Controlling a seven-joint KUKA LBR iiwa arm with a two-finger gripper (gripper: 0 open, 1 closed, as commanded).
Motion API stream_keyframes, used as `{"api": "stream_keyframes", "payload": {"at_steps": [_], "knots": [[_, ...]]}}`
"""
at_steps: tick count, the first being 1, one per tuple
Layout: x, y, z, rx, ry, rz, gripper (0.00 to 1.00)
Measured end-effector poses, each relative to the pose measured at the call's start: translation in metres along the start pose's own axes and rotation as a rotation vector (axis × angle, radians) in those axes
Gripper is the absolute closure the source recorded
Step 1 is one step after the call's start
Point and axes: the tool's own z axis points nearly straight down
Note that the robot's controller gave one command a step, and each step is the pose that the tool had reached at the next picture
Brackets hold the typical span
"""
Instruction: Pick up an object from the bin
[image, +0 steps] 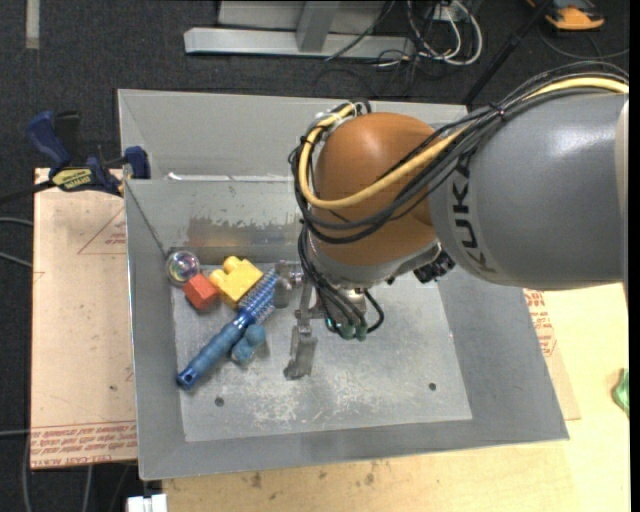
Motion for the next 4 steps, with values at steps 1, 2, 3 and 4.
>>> {"api": "stream_keyframes", "payload": {"at_steps": [1,2,3,4], "knots": [[-0.036,0.014,0.134,-0.002,-0.006,0.016,0.00],[-0.044,0.073,0.157,-0.002,-0.009,-0.275,0.00],[-0.045,0.072,0.157,-0.002,-0.009,-0.272,1.00],[-0.051,0.077,0.008,-0.002,-0.018,-0.266,1.00]]}}
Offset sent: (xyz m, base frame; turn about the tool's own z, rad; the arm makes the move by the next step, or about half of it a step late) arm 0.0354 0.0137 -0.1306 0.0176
